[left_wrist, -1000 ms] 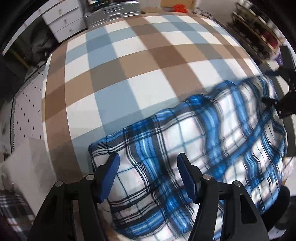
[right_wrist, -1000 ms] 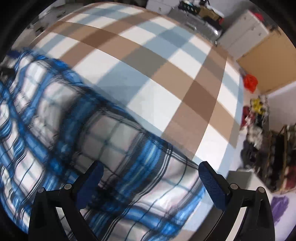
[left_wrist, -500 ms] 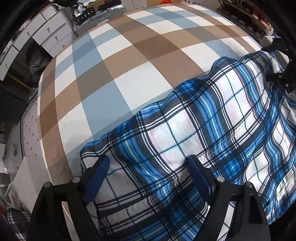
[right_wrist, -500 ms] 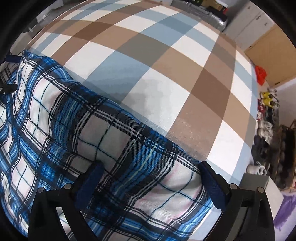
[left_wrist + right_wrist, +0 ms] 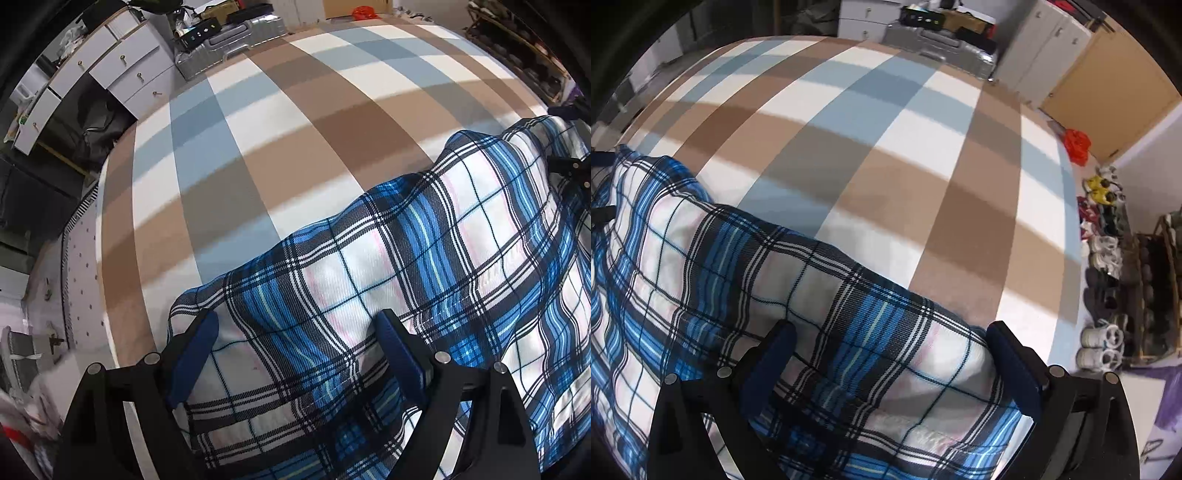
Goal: Fold large clothes
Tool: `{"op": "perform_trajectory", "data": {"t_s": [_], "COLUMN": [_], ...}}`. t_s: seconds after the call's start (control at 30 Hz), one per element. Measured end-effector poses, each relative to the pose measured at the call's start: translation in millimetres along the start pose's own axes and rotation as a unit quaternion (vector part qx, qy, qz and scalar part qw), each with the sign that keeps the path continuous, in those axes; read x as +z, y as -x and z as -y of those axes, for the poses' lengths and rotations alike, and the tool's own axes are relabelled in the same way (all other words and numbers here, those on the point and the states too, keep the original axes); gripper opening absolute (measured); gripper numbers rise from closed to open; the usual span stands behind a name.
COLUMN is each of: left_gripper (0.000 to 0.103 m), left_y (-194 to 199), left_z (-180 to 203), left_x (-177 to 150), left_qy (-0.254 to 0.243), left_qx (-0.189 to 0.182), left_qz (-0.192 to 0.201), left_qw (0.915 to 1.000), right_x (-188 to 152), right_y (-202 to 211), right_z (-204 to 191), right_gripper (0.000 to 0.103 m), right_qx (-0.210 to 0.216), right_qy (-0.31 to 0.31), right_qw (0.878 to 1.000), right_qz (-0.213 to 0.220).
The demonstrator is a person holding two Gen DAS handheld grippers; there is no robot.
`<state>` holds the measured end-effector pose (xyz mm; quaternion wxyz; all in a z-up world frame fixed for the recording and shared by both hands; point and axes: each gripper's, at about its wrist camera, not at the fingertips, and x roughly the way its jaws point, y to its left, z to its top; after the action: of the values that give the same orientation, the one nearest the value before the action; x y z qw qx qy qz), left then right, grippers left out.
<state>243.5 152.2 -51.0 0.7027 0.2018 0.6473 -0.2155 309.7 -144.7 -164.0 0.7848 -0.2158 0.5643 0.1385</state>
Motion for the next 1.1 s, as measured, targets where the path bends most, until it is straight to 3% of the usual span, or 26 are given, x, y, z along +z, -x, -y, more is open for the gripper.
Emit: {"op": "perform_trajectory", "data": {"t_s": [0.13, 0.3, 0.4, 0.47, 0.53, 0.6, 0.63, 0.7, 0.77, 0.83, 0.9, 1.0, 1.1], "left_gripper": [0.085, 0.084, 0.072, 0.072, 0.072, 0.072, 0.072, 0.072, 0.072, 0.072, 0.072, 0.072, 0.072], "left_y": [-10, -8, 15, 47, 79, 90, 87, 69, 40, 16, 10, 7, 15], "left_z": [-11, -16, -16, -16, -11, 3, 12, 24, 30, 26, 28, 44, 46], "left_x": [32, 43, 31, 13, -8, -21, -25, -28, -31, -38, -45, -48, -57], "left_qy": [0.016, 0.038, 0.047, 0.086, 0.118, 0.126, 0.139, 0.126, 0.132, 0.172, 0.186, 0.156, 0.173], "left_qx": [0.018, 0.022, 0.012, -0.023, -0.106, -0.143, -0.078, -0.070, -0.059, -0.068, -0.068, -0.017, -0.023], "left_qz": [0.007, 0.010, 0.028, 0.071, 0.119, 0.123, 0.247, 0.222, 0.176, 0.139, 0.148, 0.143, 0.149], "left_qw": [0.9997, 0.9990, 0.9984, 0.9935, 0.9802, 0.9739, 0.9558, 0.9643, 0.9738, 0.9729, 0.9689, 0.9771, 0.9733], "right_x": [33, 65, 61, 50, 37, 24, 18, 8, -6, -18, -30, -28, -27], "right_y": [-9, -18, 2, 34, 61, 73, 70, 53, 28, 4, 10, 12, 37], "right_z": [7, 17, 22, 25, 24, 16, 12, 3, -7, -16, -36, -40, -44], "right_gripper": [0.102, 0.103, 0.103, 0.103, 0.103, 0.103, 0.103, 0.103, 0.103, 0.103, 0.103, 0.103, 0.103], "right_qx": [-0.037, -0.069, -0.047, 0.007, 0.073, 0.151, 0.182, 0.208, 0.167, 0.119, 0.058, 0.052, 0.032], "right_qy": [-0.004, 0.000, -0.009, -0.029, -0.048, -0.056, -0.063, -0.073, -0.081, -0.070, -0.028, -0.031, -0.020], "right_qw": [0.999, 0.997, 0.998, 0.997, 0.992, 0.982, 0.977, 0.974, 0.983, 0.990, 0.998, 0.998, 0.998], "right_qz": [0.014, 0.029, 0.040, 0.072, 0.096, 0.101, 0.088, 0.050, 0.004, -0.035, 0.016, 0.001, 0.045]}}
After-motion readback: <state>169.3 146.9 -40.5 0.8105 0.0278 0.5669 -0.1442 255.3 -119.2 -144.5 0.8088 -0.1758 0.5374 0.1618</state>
